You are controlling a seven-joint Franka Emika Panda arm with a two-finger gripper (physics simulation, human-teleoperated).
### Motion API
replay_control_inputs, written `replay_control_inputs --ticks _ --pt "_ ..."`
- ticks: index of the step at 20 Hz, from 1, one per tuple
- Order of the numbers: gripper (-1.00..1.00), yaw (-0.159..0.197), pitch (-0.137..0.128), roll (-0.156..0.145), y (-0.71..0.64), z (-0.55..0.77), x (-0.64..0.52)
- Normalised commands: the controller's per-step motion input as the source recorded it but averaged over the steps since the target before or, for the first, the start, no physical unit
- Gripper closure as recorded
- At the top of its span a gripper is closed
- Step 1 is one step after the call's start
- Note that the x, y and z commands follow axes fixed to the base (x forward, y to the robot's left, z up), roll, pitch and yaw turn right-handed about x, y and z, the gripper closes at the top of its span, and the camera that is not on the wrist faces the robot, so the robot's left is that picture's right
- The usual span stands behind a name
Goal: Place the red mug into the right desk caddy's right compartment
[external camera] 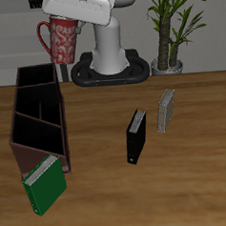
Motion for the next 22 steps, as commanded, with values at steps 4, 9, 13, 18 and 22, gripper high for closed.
replay_control_inputs --ticks 4,9,13,18,22 --pt "1.00 -0.016 0.002 -0.028 -0.18 -0.04 -0.19" --pt "1.00 -0.021 -0.007 -0.035 -0.28 -0.04 -0.18" --pt "1.00 -0.034 0.051 0.009 -0.27 -0.21 -0.20" --pt "1.00 0.000 0.021 -0.015 -0.15 -0.17 -0.18" --pt "1.00 -0.031 0.045 0.007 -0.21 -0.17 -0.20"
